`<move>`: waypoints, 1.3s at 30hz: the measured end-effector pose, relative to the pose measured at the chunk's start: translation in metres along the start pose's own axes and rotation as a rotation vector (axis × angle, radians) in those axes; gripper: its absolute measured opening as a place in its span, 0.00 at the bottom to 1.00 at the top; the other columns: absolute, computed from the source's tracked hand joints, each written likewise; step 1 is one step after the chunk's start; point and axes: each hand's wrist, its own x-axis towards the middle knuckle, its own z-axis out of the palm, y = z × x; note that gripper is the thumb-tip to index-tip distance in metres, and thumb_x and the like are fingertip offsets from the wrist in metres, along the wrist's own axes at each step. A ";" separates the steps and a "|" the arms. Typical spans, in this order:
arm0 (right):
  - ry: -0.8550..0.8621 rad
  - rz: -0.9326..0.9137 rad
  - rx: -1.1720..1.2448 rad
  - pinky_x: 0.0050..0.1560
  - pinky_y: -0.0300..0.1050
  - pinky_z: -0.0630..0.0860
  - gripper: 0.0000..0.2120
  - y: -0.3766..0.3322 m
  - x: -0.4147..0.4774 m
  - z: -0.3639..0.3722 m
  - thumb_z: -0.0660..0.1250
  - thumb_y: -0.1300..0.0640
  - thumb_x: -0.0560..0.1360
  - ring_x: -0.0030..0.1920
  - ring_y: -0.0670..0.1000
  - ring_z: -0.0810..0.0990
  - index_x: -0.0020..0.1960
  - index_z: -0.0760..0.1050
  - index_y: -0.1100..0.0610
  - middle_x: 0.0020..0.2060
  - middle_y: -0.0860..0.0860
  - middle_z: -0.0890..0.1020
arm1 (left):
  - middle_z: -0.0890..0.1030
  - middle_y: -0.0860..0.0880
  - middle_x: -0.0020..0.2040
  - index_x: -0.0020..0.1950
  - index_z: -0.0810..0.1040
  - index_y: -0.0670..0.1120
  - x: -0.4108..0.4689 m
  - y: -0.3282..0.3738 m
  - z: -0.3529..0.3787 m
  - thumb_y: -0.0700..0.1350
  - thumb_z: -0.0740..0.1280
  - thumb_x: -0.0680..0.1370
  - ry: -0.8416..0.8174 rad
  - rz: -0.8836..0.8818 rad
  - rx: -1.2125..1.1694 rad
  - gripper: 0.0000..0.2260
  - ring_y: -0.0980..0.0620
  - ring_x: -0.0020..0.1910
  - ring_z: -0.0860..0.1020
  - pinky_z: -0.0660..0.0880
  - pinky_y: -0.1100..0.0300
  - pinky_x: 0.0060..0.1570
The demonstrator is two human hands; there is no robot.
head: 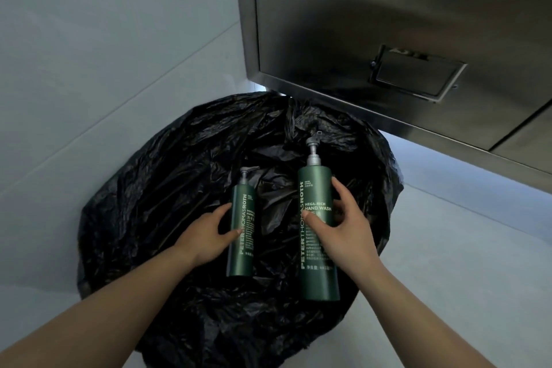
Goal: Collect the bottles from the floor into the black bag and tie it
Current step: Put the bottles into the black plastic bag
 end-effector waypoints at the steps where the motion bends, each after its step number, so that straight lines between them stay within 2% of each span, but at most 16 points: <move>1: -0.009 0.000 0.011 0.34 0.19 0.68 0.37 -0.001 0.003 0.004 0.73 0.46 0.66 0.41 0.26 0.75 0.70 0.59 0.38 0.46 0.33 0.74 | 0.70 0.43 0.69 0.75 0.56 0.53 -0.001 0.000 -0.002 0.58 0.64 0.75 0.000 0.000 0.022 0.31 0.47 0.66 0.71 0.67 0.59 0.60; 6: -0.054 0.006 0.053 0.31 0.19 0.67 0.38 -0.013 0.020 0.030 0.73 0.47 0.67 0.39 0.26 0.75 0.71 0.58 0.40 0.43 0.33 0.74 | 0.72 0.45 0.67 0.73 0.60 0.53 -0.017 0.001 -0.008 0.58 0.64 0.75 0.023 -0.005 0.041 0.28 0.49 0.64 0.72 0.67 0.61 0.58; 10: -0.124 0.034 -0.016 0.30 0.23 0.68 0.37 -0.014 0.036 0.051 0.72 0.46 0.69 0.37 0.33 0.76 0.72 0.57 0.44 0.46 0.37 0.76 | 0.73 0.46 0.65 0.74 0.59 0.56 -0.029 -0.003 -0.010 0.56 0.64 0.76 0.001 0.028 0.039 0.28 0.51 0.62 0.72 0.67 0.64 0.56; 12: -0.205 0.048 -0.131 0.41 0.29 0.70 0.37 -0.010 0.041 0.055 0.69 0.45 0.71 0.47 0.39 0.76 0.74 0.54 0.47 0.58 0.48 0.76 | 0.73 0.45 0.65 0.74 0.59 0.55 -0.030 -0.004 -0.013 0.56 0.65 0.76 0.017 0.029 0.007 0.28 0.51 0.62 0.73 0.67 0.63 0.58; 14: -0.259 0.049 -0.291 0.56 0.41 0.70 0.38 -0.007 0.042 0.053 0.66 0.43 0.73 0.64 0.52 0.71 0.75 0.50 0.50 0.70 0.53 0.66 | 0.74 0.46 0.64 0.73 0.60 0.55 -0.030 -0.004 -0.016 0.56 0.65 0.75 0.045 0.016 -0.029 0.28 0.50 0.60 0.74 0.69 0.60 0.60; 15: -0.275 0.037 -0.336 0.59 0.44 0.68 0.38 -0.007 0.042 0.051 0.65 0.42 0.73 0.68 0.54 0.67 0.75 0.49 0.50 0.72 0.53 0.62 | 0.75 0.46 0.63 0.73 0.61 0.55 -0.029 -0.003 -0.017 0.56 0.65 0.75 0.056 0.008 -0.041 0.28 0.50 0.59 0.74 0.69 0.59 0.60; 19: -0.321 -0.072 -0.411 0.58 0.39 0.64 0.36 -0.013 0.037 0.029 0.64 0.41 0.74 0.69 0.52 0.66 0.75 0.51 0.49 0.72 0.52 0.63 | 0.75 0.49 0.62 0.73 0.61 0.53 -0.023 0.011 -0.015 0.56 0.64 0.75 0.063 0.014 -0.085 0.28 0.51 0.55 0.75 0.70 0.60 0.55; 22: -0.340 -0.122 -0.451 0.65 0.42 0.63 0.36 -0.025 0.039 -0.005 0.64 0.40 0.73 0.71 0.52 0.64 0.75 0.53 0.51 0.73 0.52 0.63 | 0.74 0.51 0.59 0.73 0.62 0.53 -0.013 0.038 -0.014 0.57 0.63 0.76 0.058 0.079 -0.096 0.27 0.53 0.53 0.75 0.69 0.61 0.51; 26: -0.307 -0.205 -0.489 0.60 0.36 0.64 0.34 -0.047 0.039 -0.062 0.65 0.42 0.73 0.67 0.51 0.69 0.74 0.57 0.51 0.70 0.52 0.67 | 0.75 0.50 0.59 0.72 0.64 0.52 -0.004 0.095 -0.015 0.56 0.64 0.76 0.082 0.210 -0.071 0.26 0.52 0.54 0.76 0.68 0.61 0.52; 29: -0.247 -0.258 -0.557 0.62 0.38 0.65 0.31 -0.057 0.037 -0.107 0.67 0.43 0.72 0.65 0.51 0.71 0.71 0.62 0.51 0.67 0.52 0.71 | 0.75 0.50 0.60 0.71 0.65 0.52 -0.003 0.144 -0.018 0.56 0.64 0.75 0.103 0.325 -0.031 0.25 0.50 0.58 0.76 0.71 0.57 0.58; 31: -0.227 -0.281 -0.584 0.59 0.36 0.64 0.29 -0.057 0.031 -0.140 0.67 0.44 0.72 0.64 0.50 0.71 0.70 0.64 0.51 0.66 0.52 0.73 | 0.76 0.49 0.61 0.71 0.65 0.52 -0.003 0.180 -0.018 0.56 0.64 0.75 0.141 0.417 0.037 0.25 0.50 0.56 0.76 0.71 0.58 0.55; 33: -0.190 -0.272 -0.573 0.56 0.35 0.64 0.27 -0.050 0.024 -0.171 0.66 0.44 0.73 0.62 0.48 0.71 0.69 0.65 0.50 0.65 0.49 0.73 | 0.76 0.50 0.61 0.70 0.65 0.53 -0.007 0.215 -0.011 0.57 0.64 0.75 0.152 0.493 0.088 0.25 0.51 0.56 0.76 0.69 0.60 0.51; 39: -0.017 -0.163 -0.457 0.55 0.37 0.63 0.28 0.011 -0.010 -0.246 0.65 0.42 0.73 0.62 0.46 0.71 0.70 0.63 0.48 0.66 0.46 0.72 | 0.77 0.50 0.59 0.70 0.67 0.53 -0.023 0.296 0.050 0.54 0.64 0.75 0.079 0.671 0.216 0.24 0.52 0.54 0.76 0.69 0.61 0.50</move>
